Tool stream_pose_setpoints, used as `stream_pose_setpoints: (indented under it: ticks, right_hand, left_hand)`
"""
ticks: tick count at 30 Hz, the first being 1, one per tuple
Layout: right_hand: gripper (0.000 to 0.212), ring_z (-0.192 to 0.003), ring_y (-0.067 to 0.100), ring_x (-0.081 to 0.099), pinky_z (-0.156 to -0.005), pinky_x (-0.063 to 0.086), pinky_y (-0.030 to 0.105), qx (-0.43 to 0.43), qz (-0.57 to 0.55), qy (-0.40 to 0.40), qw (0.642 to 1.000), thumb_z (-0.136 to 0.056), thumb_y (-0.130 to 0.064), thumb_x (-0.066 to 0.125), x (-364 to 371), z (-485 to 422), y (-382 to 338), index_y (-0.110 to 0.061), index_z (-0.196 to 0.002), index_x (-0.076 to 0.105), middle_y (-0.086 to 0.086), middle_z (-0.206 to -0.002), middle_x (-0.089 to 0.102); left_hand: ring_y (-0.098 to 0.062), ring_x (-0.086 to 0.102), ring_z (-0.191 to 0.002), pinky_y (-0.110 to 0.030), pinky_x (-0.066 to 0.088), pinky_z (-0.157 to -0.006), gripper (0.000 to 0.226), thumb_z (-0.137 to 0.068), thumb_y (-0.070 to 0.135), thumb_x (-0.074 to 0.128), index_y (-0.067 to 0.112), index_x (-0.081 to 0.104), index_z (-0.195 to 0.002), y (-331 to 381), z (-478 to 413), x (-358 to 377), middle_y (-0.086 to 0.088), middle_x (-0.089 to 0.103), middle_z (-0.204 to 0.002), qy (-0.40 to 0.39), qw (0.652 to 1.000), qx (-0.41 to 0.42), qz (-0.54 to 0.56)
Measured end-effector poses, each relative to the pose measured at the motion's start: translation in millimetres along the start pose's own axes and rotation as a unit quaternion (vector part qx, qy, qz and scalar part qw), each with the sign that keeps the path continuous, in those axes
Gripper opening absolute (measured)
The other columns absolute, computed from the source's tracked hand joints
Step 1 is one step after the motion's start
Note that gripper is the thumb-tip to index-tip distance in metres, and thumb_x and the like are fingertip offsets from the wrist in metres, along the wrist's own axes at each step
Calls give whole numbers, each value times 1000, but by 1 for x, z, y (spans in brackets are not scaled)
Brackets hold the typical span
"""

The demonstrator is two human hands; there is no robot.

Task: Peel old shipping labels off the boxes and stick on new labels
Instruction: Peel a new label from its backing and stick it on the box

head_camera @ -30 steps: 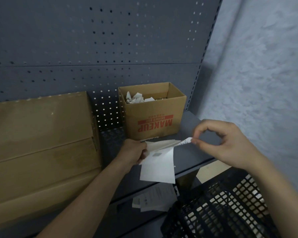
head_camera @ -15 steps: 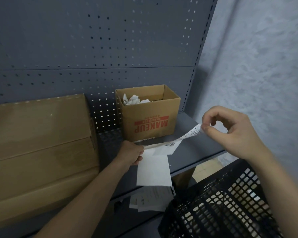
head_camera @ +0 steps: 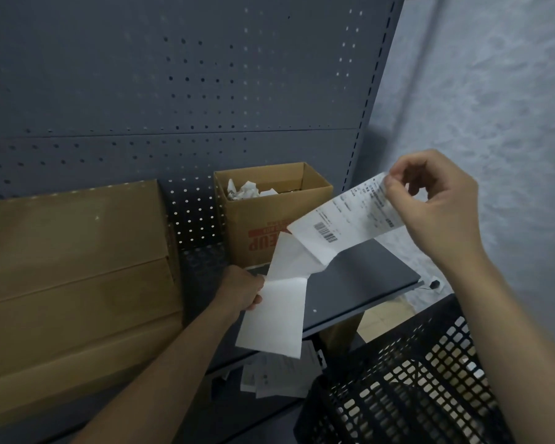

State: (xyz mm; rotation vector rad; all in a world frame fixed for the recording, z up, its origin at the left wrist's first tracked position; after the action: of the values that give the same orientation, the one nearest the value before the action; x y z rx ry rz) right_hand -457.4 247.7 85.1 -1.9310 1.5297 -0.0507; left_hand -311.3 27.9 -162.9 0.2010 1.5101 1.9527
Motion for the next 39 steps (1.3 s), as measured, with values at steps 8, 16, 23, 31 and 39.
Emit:
stream_pose_setpoints:
  ticks: [8,16,23,31,39]
  right_hand:
    - [14,-74,10,58,-69,48,24,16,-96,113,989,-89,-8,66,-12,-11,-10,-22,-87,64,-6,-80,63]
    - [17,-75,17,59,-69,49,30,5,-143,187,972,-86,-8,67,-38,-21,-15,-25,-86,64,2,-82,64]
    - [18,-72,10,57,-68,48,23,59,-135,77,986,-87,-5,66,-11,-18,-2,-23,-83,65,-3,-79,63]
    - [24,-69,8,57,-63,48,16,72,-171,-64,981,-87,0,69,30,-13,-3,-23,-79,67,-11,-73,64]
    - [17,-68,14,64,-60,51,17,60,-190,-194,961,-85,7,67,60,-24,-24,-9,-80,66,-4,-70,67]
  left_hand:
    - [-9,55,-45,-21,45,-47,17,-90,5,59,2,62,-74,1,3,-3,-14,61,-69,-7,999,26,-29]
    - [-1,49,-32,-20,39,-43,17,-94,5,55,1,61,-79,5,5,-10,-16,57,-70,11,997,57,-43]
    - [-5,52,-35,-22,38,-48,23,-93,9,55,4,58,-70,9,10,-15,-13,53,-64,12,997,60,-54]
    - [-13,55,-74,-15,40,-59,28,-99,11,46,11,53,-72,39,52,-34,-2,56,-74,43,971,178,-152]
    - [-26,62,-70,-29,47,-57,30,-107,18,38,17,68,-103,100,128,-72,-7,70,-93,-16,954,299,29]
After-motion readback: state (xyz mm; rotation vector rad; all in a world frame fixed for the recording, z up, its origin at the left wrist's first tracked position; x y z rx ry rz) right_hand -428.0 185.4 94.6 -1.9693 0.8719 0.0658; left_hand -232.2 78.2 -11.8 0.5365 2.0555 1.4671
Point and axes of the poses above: each hand's wrist, its own z-axis away from the middle knuckle, its own x-axis out of the palm, y = z × x, the point moved 8 cm from there along -z, towards the middle knuckle
